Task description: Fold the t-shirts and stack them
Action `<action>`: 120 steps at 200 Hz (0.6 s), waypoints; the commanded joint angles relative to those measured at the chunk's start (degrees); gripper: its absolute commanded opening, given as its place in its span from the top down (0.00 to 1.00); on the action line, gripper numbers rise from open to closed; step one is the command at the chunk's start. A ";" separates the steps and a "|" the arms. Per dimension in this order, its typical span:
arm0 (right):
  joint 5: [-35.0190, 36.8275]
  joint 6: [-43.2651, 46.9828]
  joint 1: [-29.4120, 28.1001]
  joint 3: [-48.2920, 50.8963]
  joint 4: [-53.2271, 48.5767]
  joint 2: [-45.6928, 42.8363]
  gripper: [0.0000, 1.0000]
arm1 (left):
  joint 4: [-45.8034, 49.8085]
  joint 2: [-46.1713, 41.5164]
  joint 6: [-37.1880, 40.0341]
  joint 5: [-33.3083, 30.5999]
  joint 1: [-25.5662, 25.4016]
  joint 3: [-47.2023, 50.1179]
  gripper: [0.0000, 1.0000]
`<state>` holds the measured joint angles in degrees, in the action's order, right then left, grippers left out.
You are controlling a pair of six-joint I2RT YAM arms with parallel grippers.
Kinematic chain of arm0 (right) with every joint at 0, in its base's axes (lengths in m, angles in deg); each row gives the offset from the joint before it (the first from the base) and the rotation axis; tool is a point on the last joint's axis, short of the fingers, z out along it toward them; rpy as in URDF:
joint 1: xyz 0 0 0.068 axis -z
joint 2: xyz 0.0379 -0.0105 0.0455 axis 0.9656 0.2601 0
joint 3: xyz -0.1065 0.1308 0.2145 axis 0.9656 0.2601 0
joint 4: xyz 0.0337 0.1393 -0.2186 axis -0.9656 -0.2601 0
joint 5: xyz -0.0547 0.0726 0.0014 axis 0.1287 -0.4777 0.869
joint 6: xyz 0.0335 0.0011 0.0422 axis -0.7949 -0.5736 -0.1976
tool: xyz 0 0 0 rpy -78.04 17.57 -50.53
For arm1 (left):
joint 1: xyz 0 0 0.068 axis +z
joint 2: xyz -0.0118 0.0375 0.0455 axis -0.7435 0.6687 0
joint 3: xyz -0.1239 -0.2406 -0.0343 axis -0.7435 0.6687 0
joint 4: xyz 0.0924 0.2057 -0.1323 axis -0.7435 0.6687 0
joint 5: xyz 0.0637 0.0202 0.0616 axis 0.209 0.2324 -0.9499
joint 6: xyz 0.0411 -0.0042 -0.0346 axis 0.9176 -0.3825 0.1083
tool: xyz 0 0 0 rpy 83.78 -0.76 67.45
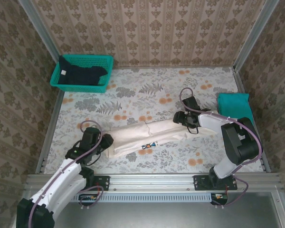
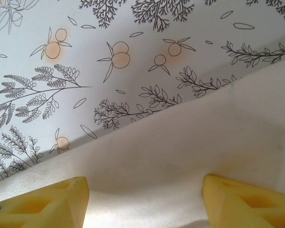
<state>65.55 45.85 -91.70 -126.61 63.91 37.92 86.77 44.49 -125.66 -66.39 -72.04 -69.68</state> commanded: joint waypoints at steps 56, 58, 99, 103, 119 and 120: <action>1.10 4.21 -3.19 -2.40 -1.95 -1.81 0.33 | -2.15 11.02 8.33 -3.33 -14.37 -14.66 0.14; 1.33 4.27 -3.29 -2.39 -2.04 -1.81 0.33 | -2.74 11.62 7.94 -3.33 -14.92 -14.60 0.14; 4.18 3.24 -3.55 -2.04 -2.70 -0.36 0.33 | -14.49 24.53 3.24 -0.46 -16.61 -9.57 0.17; 4.81 3.10 -3.46 -1.97 -2.96 -0.16 0.33 | -15.29 25.36 2.81 0.13 -15.94 -8.83 0.17; 7.14 2.59 -3.02 -1.87 -4.06 0.24 0.33 | -18.91 27.91 1.70 3.56 -12.57 -5.79 0.18; 7.23 2.56 -2.92 -1.87 -4.08 0.23 0.33 | -19.14 28.10 1.74 3.72 -12.34 -5.62 0.18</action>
<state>67.87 48.69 -95.30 -127.68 63.23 37.88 74.16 69.93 -121.05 -66.65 -87.93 -79.25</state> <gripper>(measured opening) 0.673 0.822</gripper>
